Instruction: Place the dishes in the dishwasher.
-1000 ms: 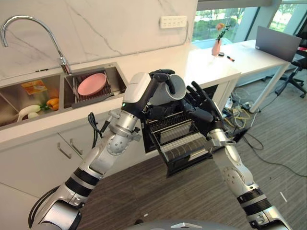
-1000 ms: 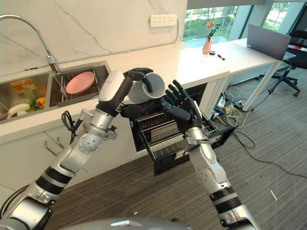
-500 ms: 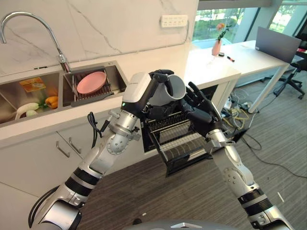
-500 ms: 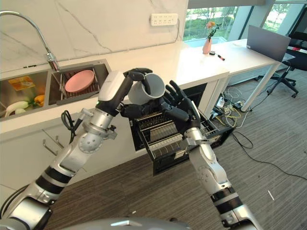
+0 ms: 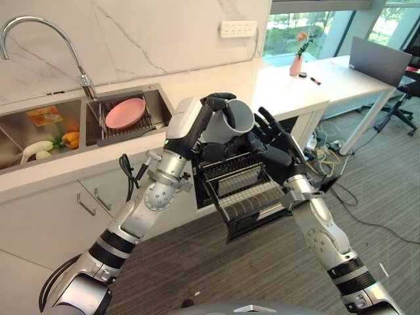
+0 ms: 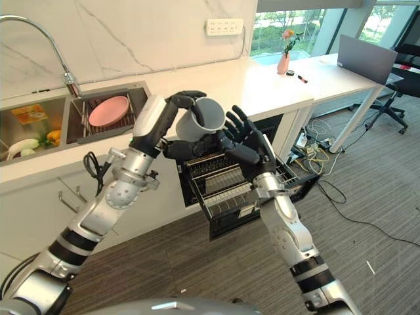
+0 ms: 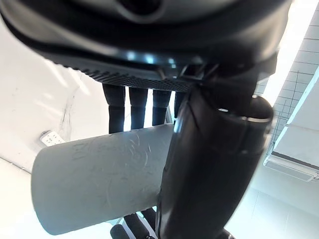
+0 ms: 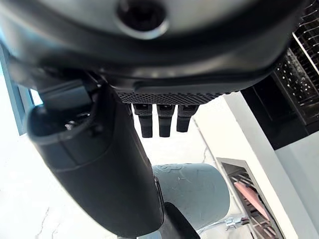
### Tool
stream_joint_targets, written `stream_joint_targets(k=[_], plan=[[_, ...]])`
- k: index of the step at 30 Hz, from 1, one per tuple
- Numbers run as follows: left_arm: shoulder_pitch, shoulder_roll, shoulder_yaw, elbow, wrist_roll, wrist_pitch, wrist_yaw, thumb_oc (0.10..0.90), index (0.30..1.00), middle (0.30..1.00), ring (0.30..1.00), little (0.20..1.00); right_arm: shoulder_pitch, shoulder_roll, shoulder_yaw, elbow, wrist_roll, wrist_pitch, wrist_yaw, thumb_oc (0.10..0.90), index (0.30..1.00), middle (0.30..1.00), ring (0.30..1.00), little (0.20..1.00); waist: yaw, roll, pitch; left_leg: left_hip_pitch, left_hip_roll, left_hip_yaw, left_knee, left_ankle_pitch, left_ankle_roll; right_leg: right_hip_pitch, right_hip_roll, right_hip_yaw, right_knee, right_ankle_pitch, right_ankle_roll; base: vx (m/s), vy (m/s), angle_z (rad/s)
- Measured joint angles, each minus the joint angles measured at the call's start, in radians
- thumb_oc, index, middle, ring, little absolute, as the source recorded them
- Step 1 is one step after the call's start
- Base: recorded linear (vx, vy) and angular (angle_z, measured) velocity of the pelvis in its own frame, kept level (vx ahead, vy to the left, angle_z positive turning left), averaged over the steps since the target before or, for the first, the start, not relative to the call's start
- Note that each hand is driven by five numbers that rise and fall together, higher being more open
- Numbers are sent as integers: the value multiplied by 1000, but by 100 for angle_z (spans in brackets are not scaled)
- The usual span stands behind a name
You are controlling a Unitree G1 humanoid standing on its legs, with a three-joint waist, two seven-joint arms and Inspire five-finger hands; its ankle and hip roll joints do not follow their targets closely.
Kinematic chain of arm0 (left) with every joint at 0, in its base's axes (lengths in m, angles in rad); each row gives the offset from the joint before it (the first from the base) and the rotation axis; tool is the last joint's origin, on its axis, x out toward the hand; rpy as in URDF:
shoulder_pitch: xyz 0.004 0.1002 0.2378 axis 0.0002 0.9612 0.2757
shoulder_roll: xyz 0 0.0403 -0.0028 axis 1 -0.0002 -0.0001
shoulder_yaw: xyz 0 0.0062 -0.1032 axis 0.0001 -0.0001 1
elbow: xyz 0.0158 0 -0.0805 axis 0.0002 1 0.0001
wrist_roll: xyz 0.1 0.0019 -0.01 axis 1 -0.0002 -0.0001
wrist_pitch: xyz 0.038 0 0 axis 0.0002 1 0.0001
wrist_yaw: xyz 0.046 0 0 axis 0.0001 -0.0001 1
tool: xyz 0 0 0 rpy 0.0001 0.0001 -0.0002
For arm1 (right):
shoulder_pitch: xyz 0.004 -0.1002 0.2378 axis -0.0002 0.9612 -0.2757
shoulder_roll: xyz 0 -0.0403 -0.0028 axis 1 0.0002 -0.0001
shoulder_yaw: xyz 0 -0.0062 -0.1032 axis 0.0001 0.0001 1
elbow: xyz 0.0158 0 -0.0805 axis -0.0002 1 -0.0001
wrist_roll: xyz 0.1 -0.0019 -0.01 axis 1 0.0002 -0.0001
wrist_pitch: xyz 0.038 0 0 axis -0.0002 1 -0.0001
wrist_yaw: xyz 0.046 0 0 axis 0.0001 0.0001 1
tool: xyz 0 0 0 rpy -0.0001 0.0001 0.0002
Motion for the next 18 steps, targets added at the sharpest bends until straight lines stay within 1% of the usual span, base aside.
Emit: stream_joint_targets(k=[7,10,16,18], plan=[[1,-1,17,0,-30,1,1,400,300,300,300,300,-2,1,-36,-73,1,-12,39,800,900,900,900,900,0,0,0,0,0,0,0,1,1,0,0,0,0,0,0,0,0,0],[1,-1,18,0,-39,1,2,400,300,300,300,300,-7,1,-39,-86,1,-25,41,800,900,900,900,900,-1,1,0,2,0,0,0,0,1,1,0,0,0,0,0,0,0,0],[1,-2,18,0,-50,1,11,400,300,300,300,300,-7,-2,-40,-88,-2,-25,41,800,900,900,900,900,-1,1,0,1,0,0,0,0,0,1,0,1,0,0,0,0,0,0],[5,-8,35,0,-84,1,11,400,300,300,300,300,-6,-27,-53,-90,-25,-24,41,800,900,900,900,900,-2,0,0,1,-1,-1,0,0,0,1,0,0,0,0,0,0,0,0]])
